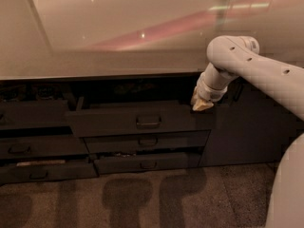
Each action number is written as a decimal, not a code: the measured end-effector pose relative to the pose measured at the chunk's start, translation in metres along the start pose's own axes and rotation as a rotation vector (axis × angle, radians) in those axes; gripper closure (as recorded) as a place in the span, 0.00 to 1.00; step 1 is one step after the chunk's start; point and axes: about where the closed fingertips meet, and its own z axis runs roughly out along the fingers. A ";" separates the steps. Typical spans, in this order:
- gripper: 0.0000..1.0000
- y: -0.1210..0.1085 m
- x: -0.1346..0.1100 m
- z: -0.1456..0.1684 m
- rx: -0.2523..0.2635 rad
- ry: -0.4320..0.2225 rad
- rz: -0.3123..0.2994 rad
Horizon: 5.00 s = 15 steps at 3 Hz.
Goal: Open top drawer
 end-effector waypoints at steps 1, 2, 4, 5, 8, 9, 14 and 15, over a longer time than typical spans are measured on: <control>1.00 0.000 0.000 -0.002 0.000 0.000 0.000; 1.00 0.004 -0.001 -0.002 -0.003 -0.003 -0.006; 1.00 0.021 -0.003 -0.006 0.022 -0.035 -0.040; 1.00 0.053 -0.001 0.009 0.000 -0.052 -0.063; 0.81 0.088 0.001 0.022 -0.025 -0.071 -0.088; 0.58 0.088 0.001 0.022 -0.025 -0.071 -0.088; 0.00 0.094 -0.078 0.052 -0.081 -0.015 -0.220; 0.00 0.096 -0.077 0.053 -0.083 -0.016 -0.221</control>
Offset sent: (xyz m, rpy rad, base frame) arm -0.0494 0.0010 -0.0345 0.0180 0.0085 0.0737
